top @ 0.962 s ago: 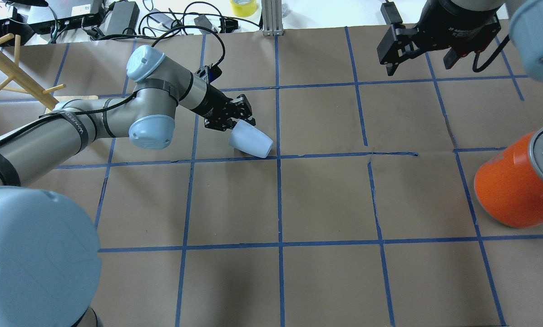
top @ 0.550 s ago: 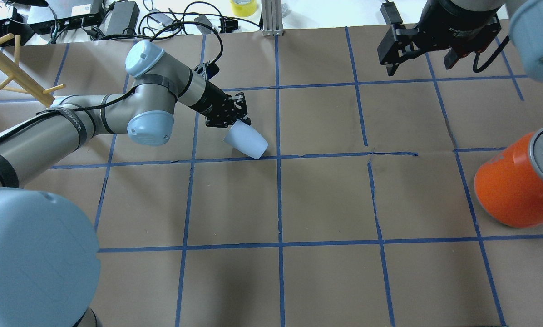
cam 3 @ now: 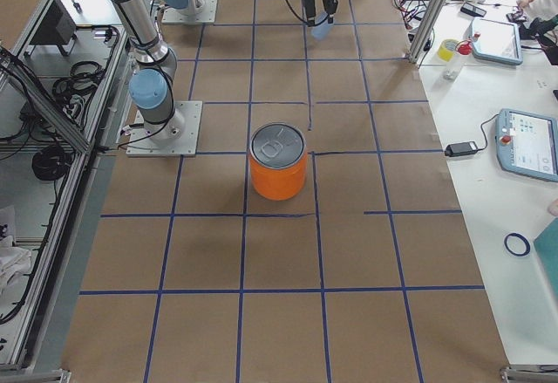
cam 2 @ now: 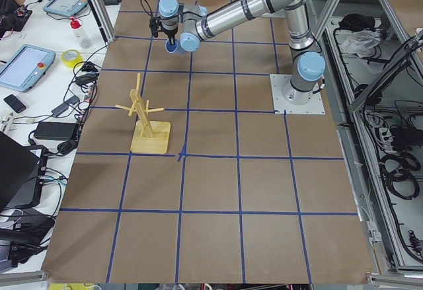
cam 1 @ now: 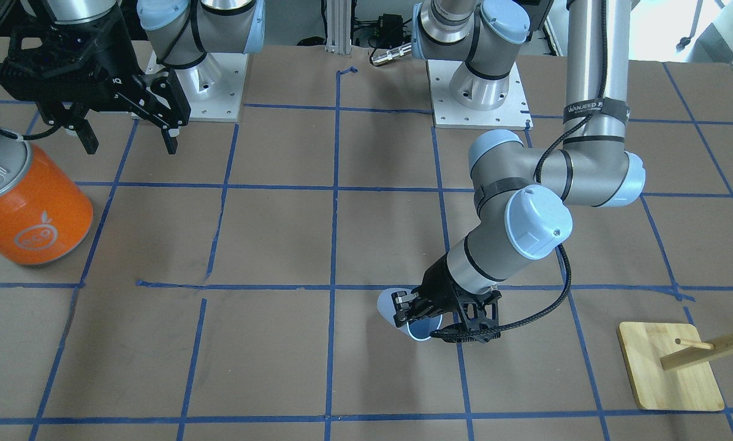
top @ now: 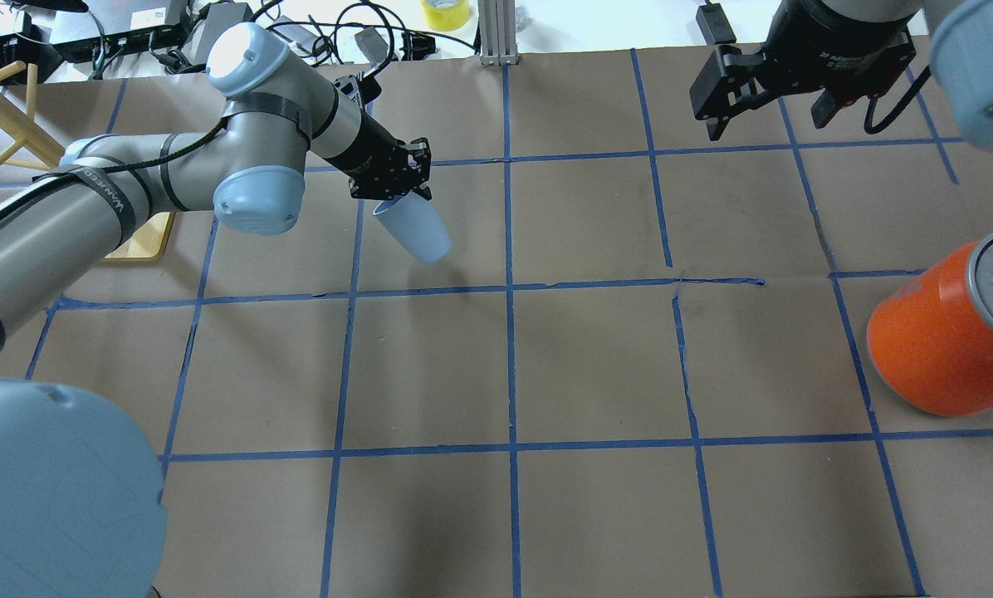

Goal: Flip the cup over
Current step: 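Lift the cup with the left gripper and rotate it upright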

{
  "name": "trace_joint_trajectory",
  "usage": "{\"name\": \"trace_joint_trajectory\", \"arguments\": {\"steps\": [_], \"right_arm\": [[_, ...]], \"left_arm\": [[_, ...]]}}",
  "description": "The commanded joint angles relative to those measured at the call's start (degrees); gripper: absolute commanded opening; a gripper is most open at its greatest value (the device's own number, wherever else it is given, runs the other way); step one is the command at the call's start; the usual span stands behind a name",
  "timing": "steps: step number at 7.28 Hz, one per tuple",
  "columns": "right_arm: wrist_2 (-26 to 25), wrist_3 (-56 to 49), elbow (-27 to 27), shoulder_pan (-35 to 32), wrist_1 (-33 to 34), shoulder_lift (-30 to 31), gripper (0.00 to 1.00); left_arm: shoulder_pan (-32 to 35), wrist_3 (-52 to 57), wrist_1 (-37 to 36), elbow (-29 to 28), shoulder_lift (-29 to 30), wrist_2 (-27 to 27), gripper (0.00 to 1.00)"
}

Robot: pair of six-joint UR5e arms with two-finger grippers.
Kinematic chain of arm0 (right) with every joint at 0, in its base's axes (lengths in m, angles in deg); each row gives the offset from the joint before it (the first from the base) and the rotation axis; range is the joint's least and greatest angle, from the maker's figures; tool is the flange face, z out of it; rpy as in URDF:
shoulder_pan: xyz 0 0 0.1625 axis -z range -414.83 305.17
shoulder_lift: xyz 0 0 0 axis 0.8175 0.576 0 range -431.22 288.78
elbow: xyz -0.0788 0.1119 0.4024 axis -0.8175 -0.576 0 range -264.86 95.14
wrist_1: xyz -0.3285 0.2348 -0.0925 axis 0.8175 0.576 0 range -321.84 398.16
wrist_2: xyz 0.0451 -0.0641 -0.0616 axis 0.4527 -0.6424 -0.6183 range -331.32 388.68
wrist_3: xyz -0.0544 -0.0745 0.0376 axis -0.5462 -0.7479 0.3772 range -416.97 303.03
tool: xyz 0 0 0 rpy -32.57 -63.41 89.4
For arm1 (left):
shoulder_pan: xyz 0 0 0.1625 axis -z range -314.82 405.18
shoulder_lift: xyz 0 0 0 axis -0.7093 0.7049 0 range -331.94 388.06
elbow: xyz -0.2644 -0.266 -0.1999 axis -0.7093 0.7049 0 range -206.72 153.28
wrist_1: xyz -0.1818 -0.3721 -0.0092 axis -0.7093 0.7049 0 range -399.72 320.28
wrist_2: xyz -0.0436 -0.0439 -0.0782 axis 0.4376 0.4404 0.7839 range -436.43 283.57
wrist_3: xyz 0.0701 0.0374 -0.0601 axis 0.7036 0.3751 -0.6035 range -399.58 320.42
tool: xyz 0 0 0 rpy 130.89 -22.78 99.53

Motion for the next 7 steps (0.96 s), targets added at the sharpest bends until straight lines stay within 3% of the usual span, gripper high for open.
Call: {"name": "trace_joint_trajectory", "arguments": {"steps": [1,2,4,5,7], "right_arm": [[0.00,0.00,0.00,-0.08,0.17,-0.01,1.00],[0.00,0.00,0.00,-0.08,0.26,-0.01,1.00],[0.00,-0.09,0.00,0.01,0.44,-0.01,1.00],[0.00,-0.09,0.09,0.01,0.70,-0.09,1.00],[0.09,-0.09,0.09,-0.08,0.79,-0.09,1.00]], "left_arm": [[0.26,1.51,0.32,-2.21,-2.67,-6.98,0.00],[0.09,10.49,-1.51,-4.40,-3.64,-9.98,0.00],[-0.52,25.69,-2.93,-5.05,-4.44,-23.73,0.00],[-1.40,34.83,-3.37,-4.26,-4.44,-24.41,0.00],[-4.46,40.18,-13.94,1.16,-3.31,-23.90,0.00]]}}
